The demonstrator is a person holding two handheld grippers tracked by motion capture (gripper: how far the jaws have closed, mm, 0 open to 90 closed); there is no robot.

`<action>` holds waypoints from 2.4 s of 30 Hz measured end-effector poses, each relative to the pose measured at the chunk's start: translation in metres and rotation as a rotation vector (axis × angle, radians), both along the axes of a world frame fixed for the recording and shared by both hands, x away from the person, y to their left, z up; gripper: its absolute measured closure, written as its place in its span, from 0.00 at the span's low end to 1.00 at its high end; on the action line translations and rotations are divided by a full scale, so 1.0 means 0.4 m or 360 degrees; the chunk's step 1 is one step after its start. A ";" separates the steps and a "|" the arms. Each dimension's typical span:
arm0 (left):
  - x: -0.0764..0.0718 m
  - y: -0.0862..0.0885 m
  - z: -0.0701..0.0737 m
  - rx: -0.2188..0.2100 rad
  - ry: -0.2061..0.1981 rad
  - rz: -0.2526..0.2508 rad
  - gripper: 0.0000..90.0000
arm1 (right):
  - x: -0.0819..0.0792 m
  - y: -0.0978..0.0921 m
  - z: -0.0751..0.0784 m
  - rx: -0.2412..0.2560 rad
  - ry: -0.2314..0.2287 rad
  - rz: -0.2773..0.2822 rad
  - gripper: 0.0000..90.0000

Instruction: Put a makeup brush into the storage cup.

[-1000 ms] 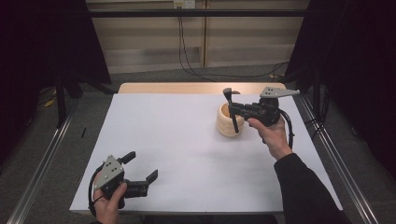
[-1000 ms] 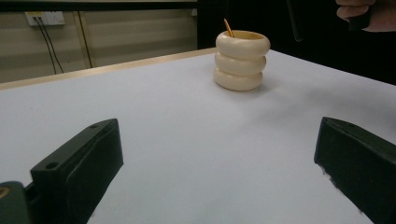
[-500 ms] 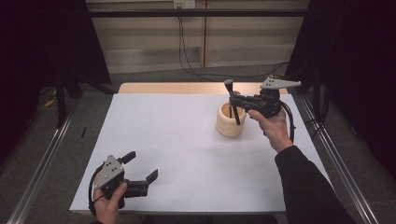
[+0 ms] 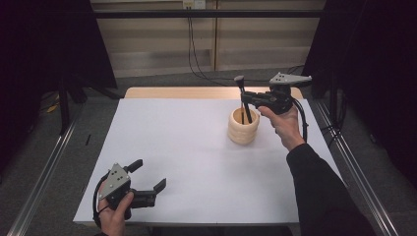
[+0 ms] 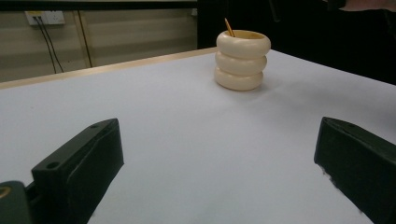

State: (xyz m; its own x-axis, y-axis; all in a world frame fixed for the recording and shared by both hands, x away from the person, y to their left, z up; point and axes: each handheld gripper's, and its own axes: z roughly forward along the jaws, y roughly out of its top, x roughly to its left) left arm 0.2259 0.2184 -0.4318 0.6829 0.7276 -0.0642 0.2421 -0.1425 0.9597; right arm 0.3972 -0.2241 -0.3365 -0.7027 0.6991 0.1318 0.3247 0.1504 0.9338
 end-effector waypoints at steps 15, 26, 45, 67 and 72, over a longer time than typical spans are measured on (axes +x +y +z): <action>0.001 0.001 -0.001 -0.0007 0.0006 0.0000 0.01 | 0.062 0.001 -0.033 -0.0050 0.0029 -0.0093 0.86; 0.002 0.001 -0.002 -0.0008 0.0010 -0.0008 0.01 | 0.072 0.010 -0.072 -0.0057 0.0064 -0.0092 0.86; 0.002 0.001 -0.002 -0.0011 0.0013 -0.0008 0.01 | 0.077 0.005 -0.134 -0.0060 0.0107 -0.0128 0.86; 0.003 0.000 -0.002 -0.0010 0.0013 -0.0008 0.01 | 0.074 0.004 -0.192 -0.0076 0.0163 -0.0126 0.86; 0.004 -0.001 -0.002 -0.0002 0.0007 -0.0018 0.01 | 0.069 0.002 -0.196 -0.0072 0.0159 -0.0133 0.86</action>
